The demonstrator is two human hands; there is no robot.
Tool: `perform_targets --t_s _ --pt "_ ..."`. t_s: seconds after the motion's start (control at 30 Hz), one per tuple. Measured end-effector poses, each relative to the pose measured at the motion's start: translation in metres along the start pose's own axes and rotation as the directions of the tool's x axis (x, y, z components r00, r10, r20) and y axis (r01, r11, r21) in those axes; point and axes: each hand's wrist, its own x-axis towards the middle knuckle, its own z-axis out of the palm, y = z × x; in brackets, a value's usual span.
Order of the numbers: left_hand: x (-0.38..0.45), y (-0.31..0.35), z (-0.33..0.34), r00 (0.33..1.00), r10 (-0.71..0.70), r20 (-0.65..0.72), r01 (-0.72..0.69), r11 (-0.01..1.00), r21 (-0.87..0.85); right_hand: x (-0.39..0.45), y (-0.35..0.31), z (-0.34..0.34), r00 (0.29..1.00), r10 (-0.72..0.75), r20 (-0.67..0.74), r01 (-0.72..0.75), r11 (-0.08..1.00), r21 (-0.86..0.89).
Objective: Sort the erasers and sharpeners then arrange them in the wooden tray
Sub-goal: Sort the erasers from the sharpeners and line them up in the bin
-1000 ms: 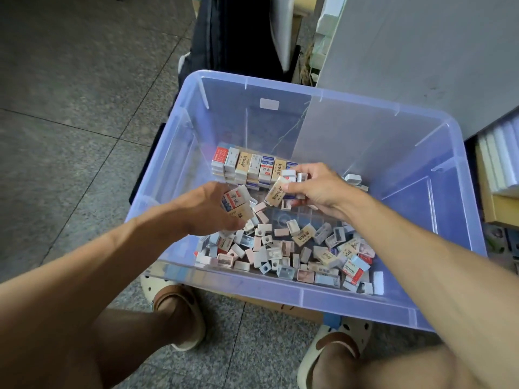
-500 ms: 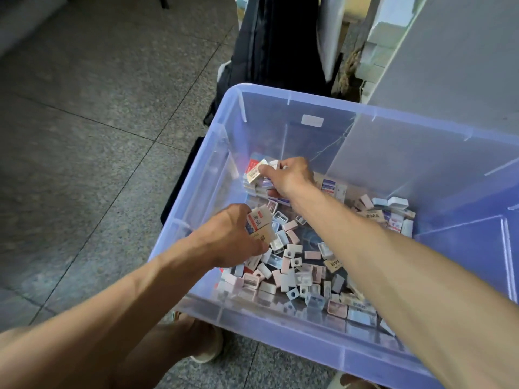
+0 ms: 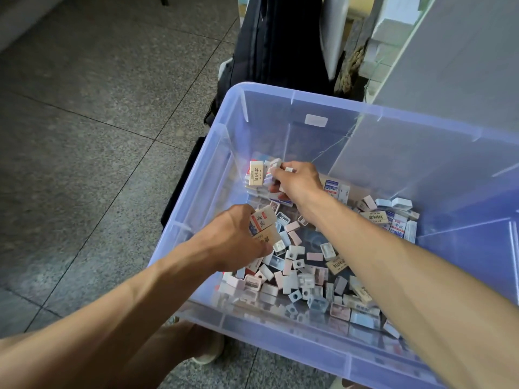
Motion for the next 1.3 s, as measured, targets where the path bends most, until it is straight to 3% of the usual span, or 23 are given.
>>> perform_targets --t_s 0.23,0.43,0.77,0.9,1.03,1.17,1.3 --pt "0.0 0.001 0.0 1.0 0.012 -0.004 -0.012 0.999 -0.042 0.001 -0.004 0.003 1.0 0.012 -0.026 -0.017 0.98 -0.2" --pt "0.002 0.001 -0.001 1.0 0.012 -0.011 -0.013 0.999 -0.036 -0.007 -0.008 -0.001 0.999 -0.039 -0.032 0.03 0.969 -0.246" --pt "0.002 -0.001 -0.001 1.0 0.017 -0.011 -0.017 0.999 -0.031 0.001 -0.009 0.001 0.998 0.061 0.021 -0.052 0.95 -0.307" --pt "0.001 0.0 -0.002 1.0 0.01 -0.016 -0.011 0.999 -0.053 0.0 -0.008 -0.003 0.992 -0.124 -0.016 0.105 0.898 -0.428" --pt "-0.003 0.001 -0.004 0.999 0.025 -0.039 -0.029 0.995 -0.098 -0.014 0.002 -0.002 0.934 -0.332 0.132 0.334 0.68 -0.653" --pt "-0.012 0.001 -0.007 0.998 0.026 -0.049 -0.034 0.986 -0.164 -0.01 0.001 0.003 0.873 -0.457 0.17 0.428 0.552 -0.716" --pt "-0.017 0.002 -0.01 0.999 -0.001 -0.046 -0.01 0.973 -0.229 -0.004 -0.001 0.01 0.852 -0.494 0.174 0.452 0.525 -0.721"
